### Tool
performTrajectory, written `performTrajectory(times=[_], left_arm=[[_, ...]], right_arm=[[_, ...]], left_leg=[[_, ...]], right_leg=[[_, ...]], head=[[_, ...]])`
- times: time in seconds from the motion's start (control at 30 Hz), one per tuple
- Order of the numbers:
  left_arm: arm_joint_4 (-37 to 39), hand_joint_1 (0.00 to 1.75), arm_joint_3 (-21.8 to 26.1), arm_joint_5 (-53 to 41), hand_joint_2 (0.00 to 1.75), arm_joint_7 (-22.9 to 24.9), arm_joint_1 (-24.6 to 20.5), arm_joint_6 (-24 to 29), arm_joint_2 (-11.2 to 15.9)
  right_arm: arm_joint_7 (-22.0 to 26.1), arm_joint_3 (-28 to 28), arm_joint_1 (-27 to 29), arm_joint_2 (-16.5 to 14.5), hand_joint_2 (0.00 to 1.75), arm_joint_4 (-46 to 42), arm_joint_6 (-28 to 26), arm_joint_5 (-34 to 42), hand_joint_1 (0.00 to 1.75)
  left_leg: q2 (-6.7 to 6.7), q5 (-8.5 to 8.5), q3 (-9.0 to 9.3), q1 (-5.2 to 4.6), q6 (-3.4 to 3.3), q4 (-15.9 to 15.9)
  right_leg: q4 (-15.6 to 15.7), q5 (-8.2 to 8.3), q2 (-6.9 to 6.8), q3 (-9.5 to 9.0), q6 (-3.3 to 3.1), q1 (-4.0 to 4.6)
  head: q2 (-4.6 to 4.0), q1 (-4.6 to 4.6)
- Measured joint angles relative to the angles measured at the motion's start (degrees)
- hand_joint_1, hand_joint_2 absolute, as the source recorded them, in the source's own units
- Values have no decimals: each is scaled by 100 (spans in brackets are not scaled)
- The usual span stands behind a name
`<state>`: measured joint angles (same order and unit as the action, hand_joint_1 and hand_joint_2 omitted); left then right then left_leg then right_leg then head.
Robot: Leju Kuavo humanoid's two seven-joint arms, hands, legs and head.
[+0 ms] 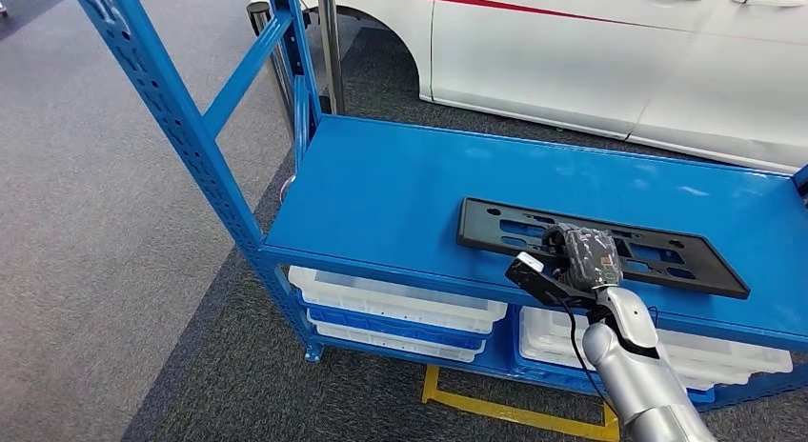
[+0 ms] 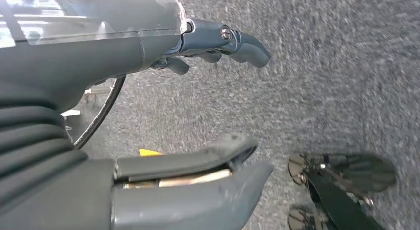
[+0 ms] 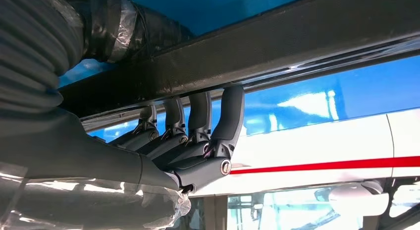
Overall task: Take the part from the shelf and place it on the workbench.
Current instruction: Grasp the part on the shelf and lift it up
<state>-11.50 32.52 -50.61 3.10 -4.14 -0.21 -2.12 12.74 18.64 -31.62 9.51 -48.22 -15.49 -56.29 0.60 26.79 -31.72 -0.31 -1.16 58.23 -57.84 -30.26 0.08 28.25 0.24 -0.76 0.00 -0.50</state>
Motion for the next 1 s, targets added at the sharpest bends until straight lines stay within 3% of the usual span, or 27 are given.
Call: performTrajectory(times=[0.27,0.43,0.53,0.6,0.67,0.73,0.77,0.8,0.83,0.9,0.93,1.0], left_arm=[[0,0,280,169,175,-162,89,-109,-26],[0,0,392,126,175,-154,117,-41,-49],[0,0,461,125,175,-155,124,-21,-49],[0,0,503,123,175,-156,125,-20,-54],[0,0,528,115,175,-158,122,-19,-63],[0,0,538,82,175,-157,118,-21,-73],[0,0,539,53,175,-153,117,-25,-76],[0,0,539,19,175,-145,118,-31,-78],[0,0,539,-13,175,-133,119,-37,-81],[0,0,538,-70,175,-111,119,-44,-87],[0,0,538,-87,175,-103,117,-45,-90],[0,0,538,-104,175,-92,112,-47,-92]], right_arm=[[119,38,-27,-119,175,-113,-266,-66,171],[162,46,214,-120,175,-867,-479,-94,171],[173,46,405,-93,175,-1508,-591,-128,171],[172,46,498,-66,175,-1885,-625,-141,171],[173,45,548,-23,175,-2160,-646,-150,171],[175,44,627,35,175,-2346,-658,-151,171],[175,43,691,71,175,-2422,-661,-151,171],[175,38,761,114,175,-2501,-663,-149,171],[175,27,831,163,175,-2585,-667,-141,171],[176,-30,963,269,175,-2767,-673,-110,171],[178,-74,1025,321,175,-2853,-679,-92,171],[182,-155,1140,405,175,-2987,-690,-75,171]], left_leg=[[-2,0,-1,-6,-1,6],[3,8,-28,-27,-11,33],[2,15,-41,-45,-44,30],[-9,-32,-1,-7,-103,-61],[-31,-93,46,31,-161,-154],[-40,-107,41,25,-178,-160],[-35,-105,35,25,-180,-153],[-29,-100,31,27,-177,-143],[-21,-89,30,31,-170,-124],[-3,-44,14,40,-136,-55],[9,-18,-8,38,-111,-6],[28,-1,-65,27,-55,66]], right_leg=[[2,3,2,1,3,-7],[10,10,-1,19,17,-37],[27,17,-1,27,42,-53],[-1,-28,-2,30,76,-43],[-385,-278,-2,203,86,-23],[-1144,-621,-1,593,85,-20],[-1446,-686,-2,766,95,-25],[-1588,-638,-2,872,105,-36],[-1501,-462,-4,874,114,-50],[-861,7,-6,647,126,-84],[-555,166,-4,526,121,-78],[-282,228,2,436,95,-54]], head=[[0,0],[0,0],[0,-1],[0,-1],[0,1],[0,2],[0,3],[0,3],[0,3],[0,4],[0,3],[0,3]])
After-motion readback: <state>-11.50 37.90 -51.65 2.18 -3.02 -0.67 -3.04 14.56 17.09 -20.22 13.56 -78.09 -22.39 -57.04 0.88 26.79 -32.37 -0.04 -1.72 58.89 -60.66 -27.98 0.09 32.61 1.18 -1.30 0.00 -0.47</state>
